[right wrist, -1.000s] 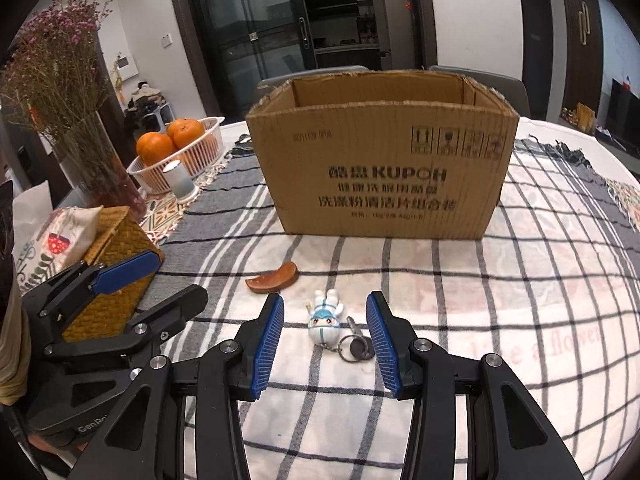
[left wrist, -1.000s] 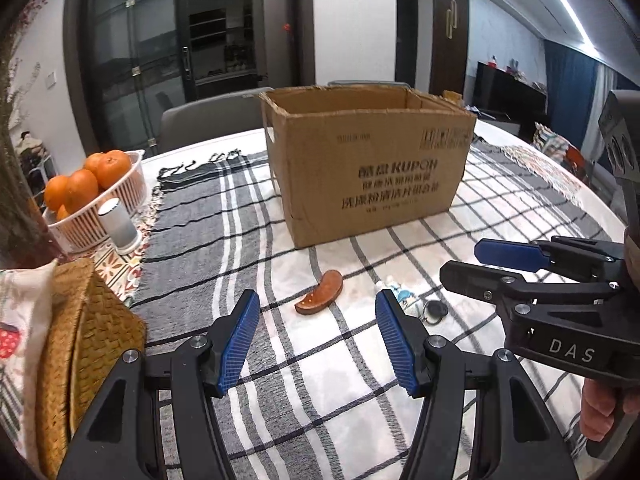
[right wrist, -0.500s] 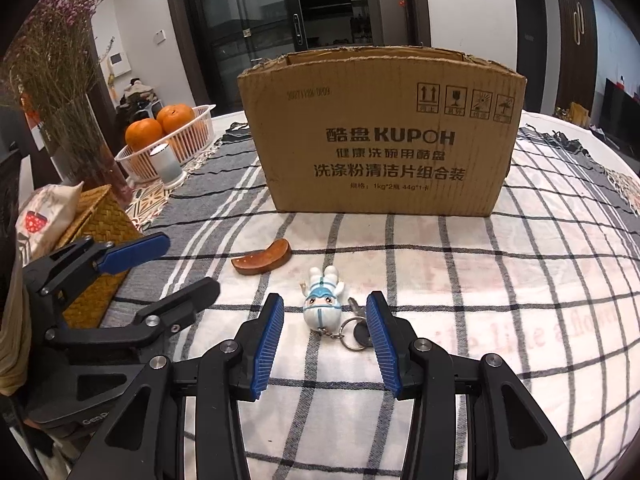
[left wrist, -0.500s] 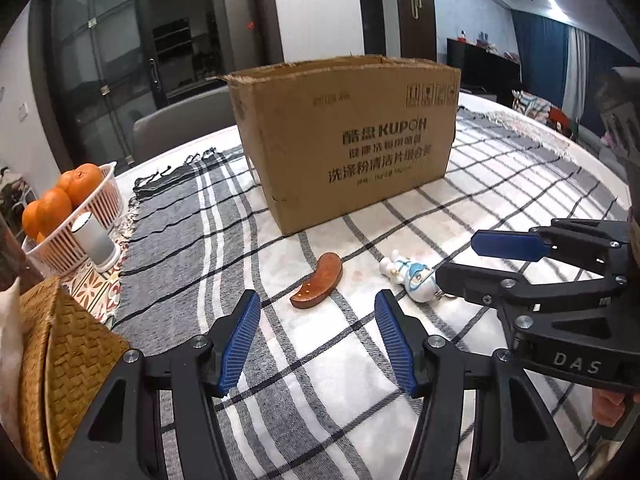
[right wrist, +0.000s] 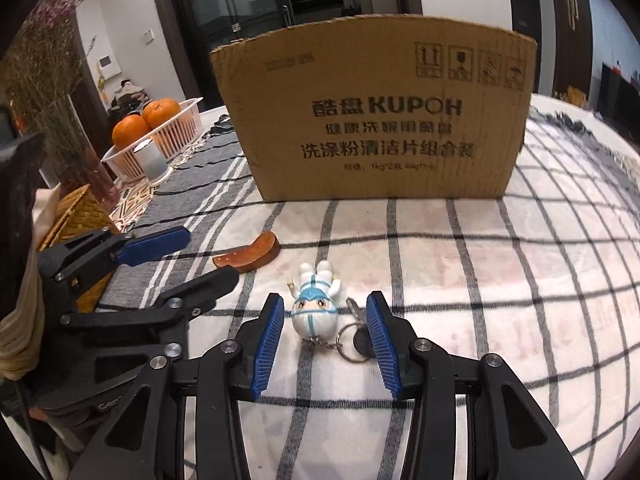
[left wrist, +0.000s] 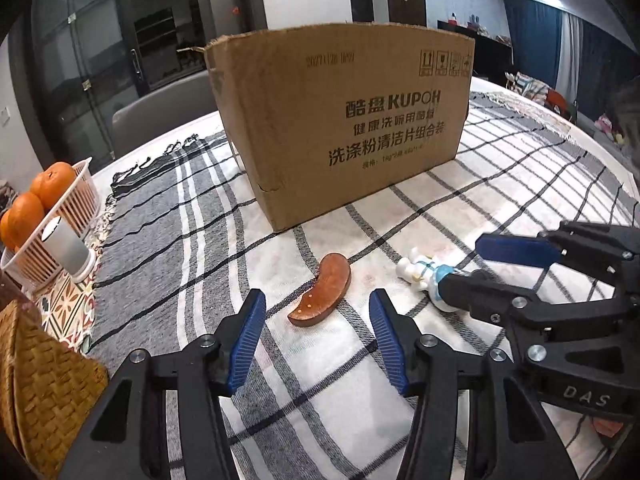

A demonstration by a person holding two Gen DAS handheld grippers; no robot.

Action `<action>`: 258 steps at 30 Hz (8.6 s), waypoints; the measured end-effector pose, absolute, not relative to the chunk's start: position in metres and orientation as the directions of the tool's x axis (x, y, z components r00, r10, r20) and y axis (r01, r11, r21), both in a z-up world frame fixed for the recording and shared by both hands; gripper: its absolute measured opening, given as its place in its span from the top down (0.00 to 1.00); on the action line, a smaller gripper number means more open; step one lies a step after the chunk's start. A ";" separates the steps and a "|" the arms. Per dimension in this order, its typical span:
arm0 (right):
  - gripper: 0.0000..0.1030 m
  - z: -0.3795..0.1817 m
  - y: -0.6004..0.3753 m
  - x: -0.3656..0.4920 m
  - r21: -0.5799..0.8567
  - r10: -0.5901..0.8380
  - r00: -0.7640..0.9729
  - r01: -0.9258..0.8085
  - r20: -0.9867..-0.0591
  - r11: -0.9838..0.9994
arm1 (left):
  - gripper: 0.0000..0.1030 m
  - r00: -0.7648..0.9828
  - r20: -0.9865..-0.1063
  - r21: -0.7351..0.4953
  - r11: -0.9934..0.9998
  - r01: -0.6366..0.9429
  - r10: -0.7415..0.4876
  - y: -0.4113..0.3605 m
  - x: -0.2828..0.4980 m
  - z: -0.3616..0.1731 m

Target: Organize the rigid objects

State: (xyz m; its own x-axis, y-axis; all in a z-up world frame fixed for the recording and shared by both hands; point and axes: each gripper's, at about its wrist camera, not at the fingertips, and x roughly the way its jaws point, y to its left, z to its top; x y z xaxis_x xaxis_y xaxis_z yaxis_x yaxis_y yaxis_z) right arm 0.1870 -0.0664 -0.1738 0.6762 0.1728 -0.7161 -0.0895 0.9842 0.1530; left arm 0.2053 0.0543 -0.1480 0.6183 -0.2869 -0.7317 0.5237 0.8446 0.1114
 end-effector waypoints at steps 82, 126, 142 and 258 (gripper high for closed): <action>0.72 -0.082 -0.106 0.146 0.084 0.140 0.845 -0.113 -0.517 0.990 | 0.72 0.758 -0.621 -0.009 0.969 0.247 -0.199 0.035 0.152 -0.040; 0.72 0.035 -0.150 0.244 0.119 0.151 0.886 -0.109 -0.439 0.987 | 0.72 0.765 -0.561 -0.079 0.940 0.331 -0.317 0.000 0.268 0.060; 0.72 0.027 -0.155 0.324 0.151 0.210 0.755 -0.148 -0.621 0.977 | 0.72 0.666 -0.663 -0.154 0.932 0.327 -0.343 -0.007 0.334 0.055; 0.17 0.017 -0.170 0.053 0.042 -0.036 0.863 0.066 -0.505 0.997 | 0.00 0.883 -0.468 0.056 0.998 0.013 0.015 0.015 0.056 0.050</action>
